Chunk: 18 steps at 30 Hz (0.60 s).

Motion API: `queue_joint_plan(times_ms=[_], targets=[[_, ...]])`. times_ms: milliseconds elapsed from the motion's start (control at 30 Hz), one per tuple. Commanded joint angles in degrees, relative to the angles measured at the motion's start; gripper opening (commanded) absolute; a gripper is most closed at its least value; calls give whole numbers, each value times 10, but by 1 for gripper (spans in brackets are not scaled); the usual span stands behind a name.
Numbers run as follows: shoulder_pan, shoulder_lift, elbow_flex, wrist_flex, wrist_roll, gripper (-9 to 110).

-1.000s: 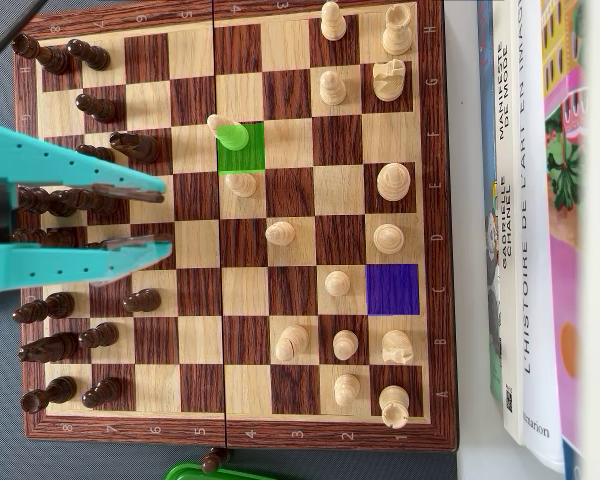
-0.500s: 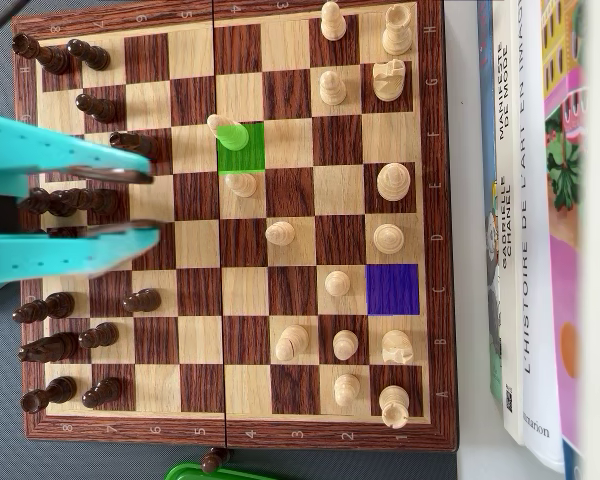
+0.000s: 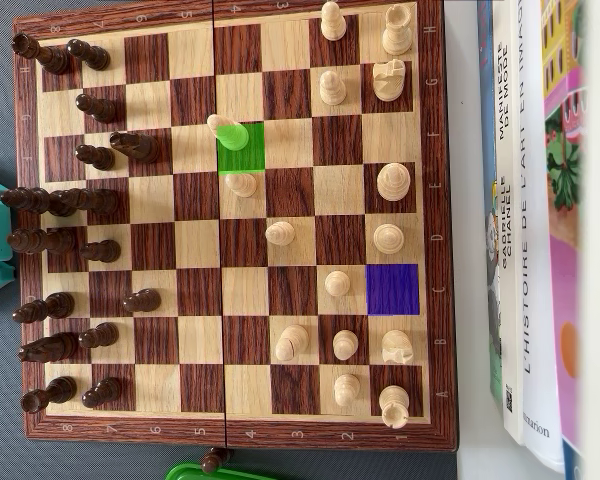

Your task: Play chess

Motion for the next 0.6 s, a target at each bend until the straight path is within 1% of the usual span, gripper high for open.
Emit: queue_joint_plan(times_ms=[0, 200, 567], targets=[[3, 8, 11, -71, -4, 12], [3, 8, 11, -167, -4, 12], [4, 8, 11, -396, -3, 12]])
